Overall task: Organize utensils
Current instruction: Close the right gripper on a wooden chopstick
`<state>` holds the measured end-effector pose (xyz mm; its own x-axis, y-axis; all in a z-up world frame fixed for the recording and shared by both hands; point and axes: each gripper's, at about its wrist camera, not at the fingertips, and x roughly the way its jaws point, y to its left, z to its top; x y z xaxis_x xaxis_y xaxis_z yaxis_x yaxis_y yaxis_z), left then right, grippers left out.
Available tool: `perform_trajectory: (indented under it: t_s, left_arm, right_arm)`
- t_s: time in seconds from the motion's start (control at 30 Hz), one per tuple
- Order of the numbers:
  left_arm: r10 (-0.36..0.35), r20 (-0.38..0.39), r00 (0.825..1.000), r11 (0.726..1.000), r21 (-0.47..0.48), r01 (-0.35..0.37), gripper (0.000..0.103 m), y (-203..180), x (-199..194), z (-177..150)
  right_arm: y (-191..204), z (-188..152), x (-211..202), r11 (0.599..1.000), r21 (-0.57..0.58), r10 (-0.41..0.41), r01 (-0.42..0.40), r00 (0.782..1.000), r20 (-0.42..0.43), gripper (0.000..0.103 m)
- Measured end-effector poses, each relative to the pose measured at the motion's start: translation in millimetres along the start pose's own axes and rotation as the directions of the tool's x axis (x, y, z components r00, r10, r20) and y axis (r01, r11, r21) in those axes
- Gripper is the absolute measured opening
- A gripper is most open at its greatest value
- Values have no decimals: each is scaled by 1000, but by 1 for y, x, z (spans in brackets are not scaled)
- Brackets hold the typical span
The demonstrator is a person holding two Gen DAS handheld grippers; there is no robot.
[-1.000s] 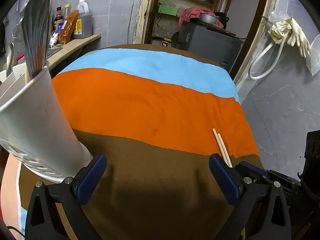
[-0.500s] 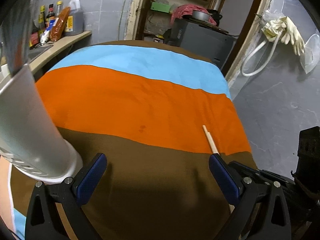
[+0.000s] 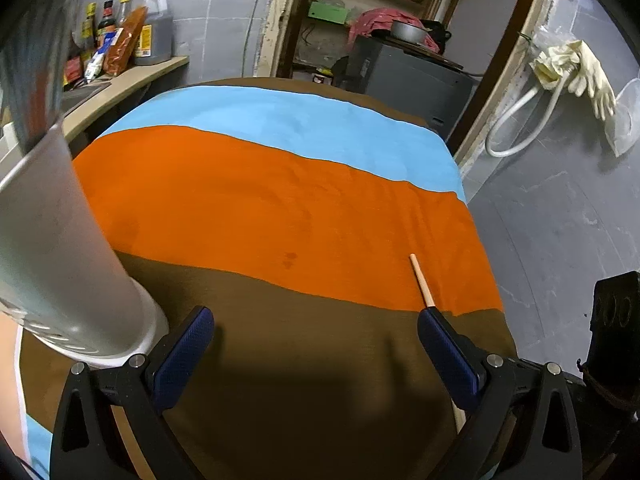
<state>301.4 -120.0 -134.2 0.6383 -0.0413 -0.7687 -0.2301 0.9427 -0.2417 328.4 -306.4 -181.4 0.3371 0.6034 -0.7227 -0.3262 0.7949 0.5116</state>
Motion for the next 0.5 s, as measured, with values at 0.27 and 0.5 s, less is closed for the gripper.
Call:
perform_trajectory:
  t_s: [0.27,0.5]
  left_arm:
    - [2,-5,1000,1000,-19,-3,102,5,1,0]
    - [-5,-8,1000,1000,-14,4,102,4,3,0]
  right_arm:
    - [-4,-5,6,999,41,34,-33,999,-25,3]
    - [-8,-4,17,995,82,61,-57,998,-36,4]
